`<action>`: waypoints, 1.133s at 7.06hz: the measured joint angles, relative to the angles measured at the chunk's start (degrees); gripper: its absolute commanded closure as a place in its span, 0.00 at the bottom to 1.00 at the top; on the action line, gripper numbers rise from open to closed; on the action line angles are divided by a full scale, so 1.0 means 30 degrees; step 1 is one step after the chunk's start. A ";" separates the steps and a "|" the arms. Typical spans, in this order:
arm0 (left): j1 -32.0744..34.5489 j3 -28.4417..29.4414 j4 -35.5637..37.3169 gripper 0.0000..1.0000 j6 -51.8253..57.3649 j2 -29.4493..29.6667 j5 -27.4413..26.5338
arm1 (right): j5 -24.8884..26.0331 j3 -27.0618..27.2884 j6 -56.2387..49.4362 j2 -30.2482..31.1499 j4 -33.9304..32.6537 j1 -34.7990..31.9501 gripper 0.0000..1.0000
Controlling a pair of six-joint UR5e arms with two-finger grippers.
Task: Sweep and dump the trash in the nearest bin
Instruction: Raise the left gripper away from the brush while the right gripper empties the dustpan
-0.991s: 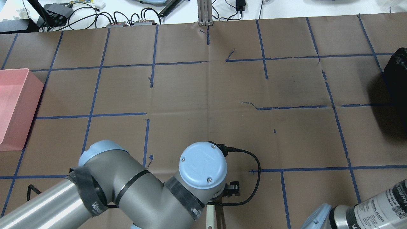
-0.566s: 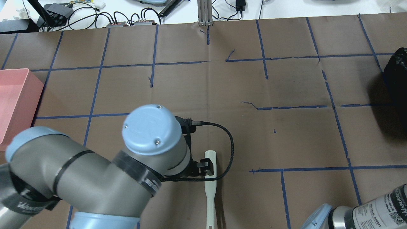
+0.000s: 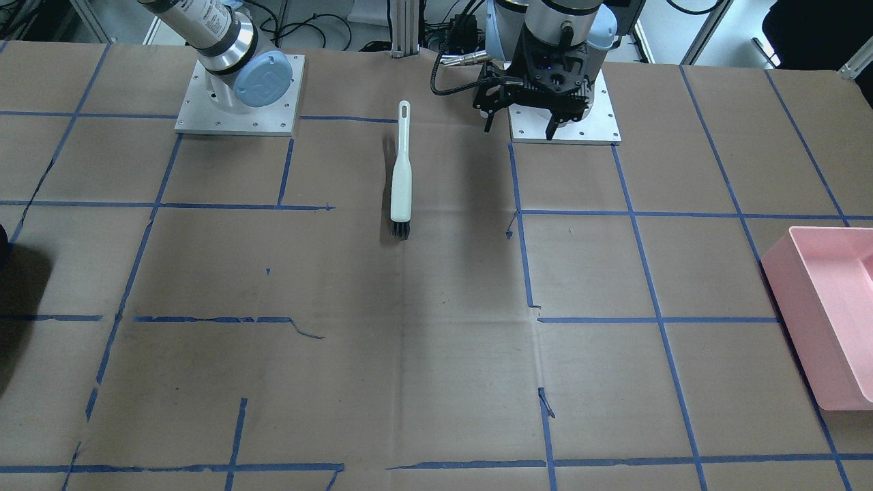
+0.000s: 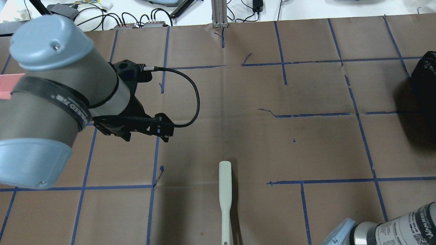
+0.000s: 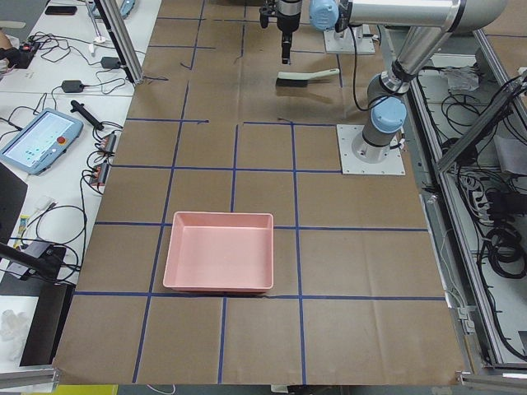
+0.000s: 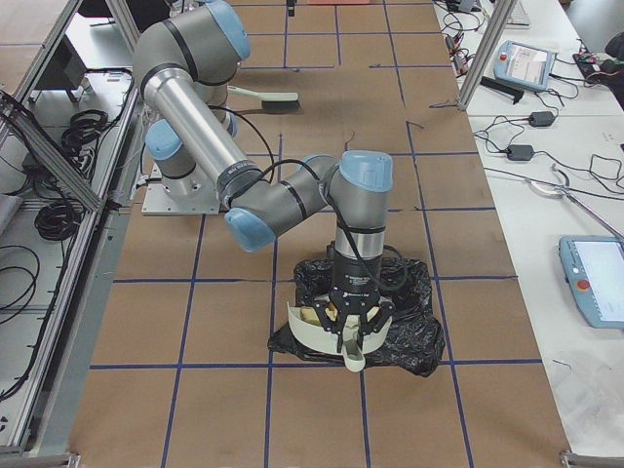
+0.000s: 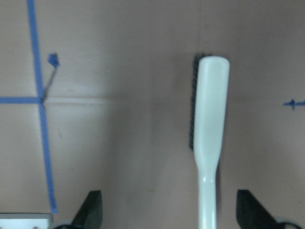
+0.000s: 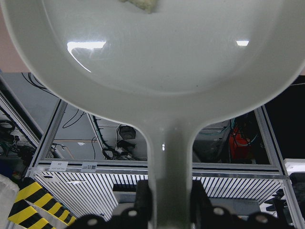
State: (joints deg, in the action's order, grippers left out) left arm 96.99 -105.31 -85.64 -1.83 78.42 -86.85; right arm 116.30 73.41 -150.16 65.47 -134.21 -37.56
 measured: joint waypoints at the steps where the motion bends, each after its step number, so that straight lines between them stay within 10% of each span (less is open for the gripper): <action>1: -0.0499 0.0911 -0.0090 0.01 0.0602 0.0446 -0.0055 | 0.0012 0.0273 0.0010 0.0044 -0.0733 -0.0076 0.94; 8: -0.1360 0.1989 0.0298 0.01 0.1356 0.1947 -0.2445 | 0.1537 0.1804 0.0118 0.0062 -0.4794 -0.1310 0.94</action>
State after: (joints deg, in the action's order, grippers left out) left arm 92.91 -99.34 -84.75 2.24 84.26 -94.18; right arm 120.91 78.82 -149.81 65.65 -148.59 -41.49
